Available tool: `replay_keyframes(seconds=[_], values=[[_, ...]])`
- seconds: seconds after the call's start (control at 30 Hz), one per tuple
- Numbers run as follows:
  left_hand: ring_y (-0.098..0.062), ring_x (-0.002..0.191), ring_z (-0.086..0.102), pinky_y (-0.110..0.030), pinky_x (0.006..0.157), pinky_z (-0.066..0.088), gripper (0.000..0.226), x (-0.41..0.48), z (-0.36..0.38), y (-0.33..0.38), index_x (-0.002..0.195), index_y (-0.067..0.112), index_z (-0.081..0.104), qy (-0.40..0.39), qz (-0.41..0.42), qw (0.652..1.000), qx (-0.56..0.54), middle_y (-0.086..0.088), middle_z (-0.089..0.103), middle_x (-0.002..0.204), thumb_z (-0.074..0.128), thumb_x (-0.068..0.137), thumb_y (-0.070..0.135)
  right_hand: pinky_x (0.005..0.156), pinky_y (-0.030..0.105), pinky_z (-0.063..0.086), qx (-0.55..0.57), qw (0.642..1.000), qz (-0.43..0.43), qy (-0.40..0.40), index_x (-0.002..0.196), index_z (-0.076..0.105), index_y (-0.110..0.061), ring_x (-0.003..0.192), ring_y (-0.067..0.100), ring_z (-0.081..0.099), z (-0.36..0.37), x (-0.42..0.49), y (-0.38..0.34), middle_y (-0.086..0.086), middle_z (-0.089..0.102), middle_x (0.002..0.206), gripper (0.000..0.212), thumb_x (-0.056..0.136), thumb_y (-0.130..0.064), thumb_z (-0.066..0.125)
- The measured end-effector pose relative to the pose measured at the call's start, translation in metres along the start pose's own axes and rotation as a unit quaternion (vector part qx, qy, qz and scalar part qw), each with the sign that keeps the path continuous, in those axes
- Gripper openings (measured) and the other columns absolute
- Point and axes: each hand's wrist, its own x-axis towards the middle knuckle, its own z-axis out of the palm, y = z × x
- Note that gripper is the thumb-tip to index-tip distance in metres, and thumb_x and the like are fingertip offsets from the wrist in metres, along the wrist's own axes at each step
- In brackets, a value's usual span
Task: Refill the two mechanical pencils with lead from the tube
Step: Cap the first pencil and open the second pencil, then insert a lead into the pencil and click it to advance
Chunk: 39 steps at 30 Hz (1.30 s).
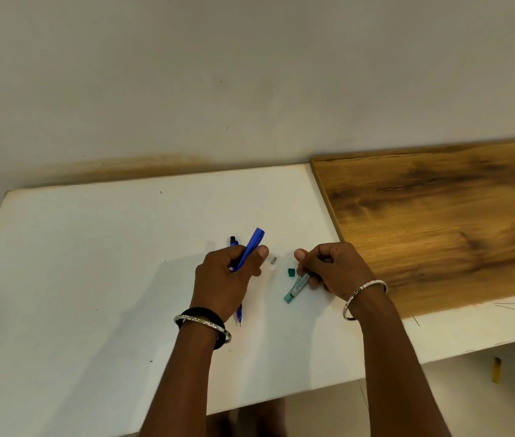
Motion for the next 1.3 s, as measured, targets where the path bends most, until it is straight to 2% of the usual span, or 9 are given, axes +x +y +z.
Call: replay_keyframes(seconds=[0.1, 0.27, 0.4, 0.57, 0.87, 1.03, 1.17, 1.3], values=[[-0.007, 0.059, 0.053, -0.022, 0.067, 0.046, 0.035, 0.000, -0.001, 0.002, 0.093, 0.023, 0.075, -0.015, 0.010, 1.000, -0.012, 0.002, 0.073, 0.078, 0.054, 0.088, 0.051, 0.057, 0.022, 0.048, -0.014, 1.000, -0.004, 0.025, 0.070, 0.074, -0.011, 0.047, 0.012, 0.058, 0.001, 0.002, 0.000, 0.001, 0.074, 0.069, 0.030, 0.082, -0.039, 0.071], [-0.004, 0.058, 0.054, -0.021, 0.067, 0.047, 0.036, 0.000, -0.001, 0.000, 0.098, 0.024, 0.074, -0.021, 0.034, 0.999, 0.010, 0.005, 0.070, 0.072, 0.052, 0.089, 0.050, 0.050, 0.015, 0.045, -0.017, 0.996, -0.036, 0.083, 0.072, 0.072, -0.013, 0.044, 0.007, 0.057, 0.000, 0.001, -0.005, 0.001, 0.074, 0.076, 0.029, 0.084, -0.039, 0.069], [0.005, 0.055, 0.053, -0.017, 0.062, 0.043, 0.030, 0.001, -0.001, -0.003, 0.096, 0.027, 0.075, -0.024, 0.052, 0.998, 0.028, 0.006, 0.069, 0.068, 0.057, 0.088, 0.049, 0.051, 0.021, 0.043, 0.097, 0.978, -0.076, 0.171, 0.077, 0.069, -0.013, 0.050, 0.008, 0.060, 0.002, 0.001, -0.020, 0.000, 0.074, 0.078, 0.032, 0.085, -0.044, 0.066], [-0.001, 0.060, 0.054, -0.016, 0.062, 0.040, 0.028, 0.003, -0.001, -0.007, 0.100, 0.030, 0.075, -0.038, 0.061, 0.996, 0.052, 0.010, 0.067, 0.066, 0.059, 0.086, 0.049, 0.050, 0.016, 0.046, 0.145, 0.958, -0.115, 0.220, 0.082, 0.069, -0.013, 0.053, 0.006, 0.061, 0.015, 0.001, -0.032, 0.000, 0.073, 0.078, 0.032, 0.084, -0.045, 0.064], [0.001, 0.064, 0.055, -0.012, 0.063, 0.039, 0.030, 0.004, -0.002, -0.010, 0.102, 0.031, 0.075, -0.051, 0.071, 0.995, 0.054, 0.014, 0.065, 0.066, 0.060, 0.083, 0.049, 0.049, 0.014, 0.047, 0.129, 0.954, -0.141, 0.230, 0.080, 0.067, -0.017, 0.051, 0.005, 0.061, 0.022, 0.001, -0.037, -0.003, 0.071, 0.076, 0.024, 0.086, -0.040, 0.064], [0.009, 0.066, 0.056, -0.006, 0.062, 0.038, 0.029, 0.003, -0.002, -0.009, 0.100, 0.033, 0.075, -0.060, 0.075, 0.994, 0.045, 0.013, 0.066, 0.066, 0.060, 0.082, 0.051, 0.050, 0.014, 0.047, 0.115, 0.956, -0.140, 0.230, 0.078, 0.066, -0.020, 0.052, 0.005, 0.062, 0.023, 0.001, -0.036, -0.004, 0.071, 0.076, 0.022, 0.087, -0.040, 0.064], [-0.001, 0.066, 0.057, -0.014, 0.067, 0.041, 0.029, 0.003, -0.002, -0.009, 0.100, 0.032, 0.075, -0.057, 0.076, 0.995, 0.038, 0.013, 0.066, 0.067, 0.061, 0.082, 0.050, 0.050, 0.014, 0.047, 0.110, 0.959, -0.138, 0.222, 0.078, 0.066, -0.020, 0.053, 0.005, 0.062, 0.024, 0.001, -0.037, -0.005, 0.071, 0.076, 0.022, 0.087, -0.040, 0.064], [-0.006, 0.070, 0.057, -0.017, 0.068, 0.042, 0.030, 0.004, -0.001, -0.010, 0.102, 0.030, 0.075, -0.052, 0.077, 0.995, 0.046, 0.013, 0.066, 0.069, 0.060, 0.083, 0.048, 0.051, 0.012, 0.047, 0.093, 0.970, -0.140, 0.178, 0.080, 0.068, -0.015, 0.055, 0.006, 0.064, 0.028, 0.000, -0.039, -0.004, 0.072, 0.075, 0.027, 0.086, -0.041, 0.065]])
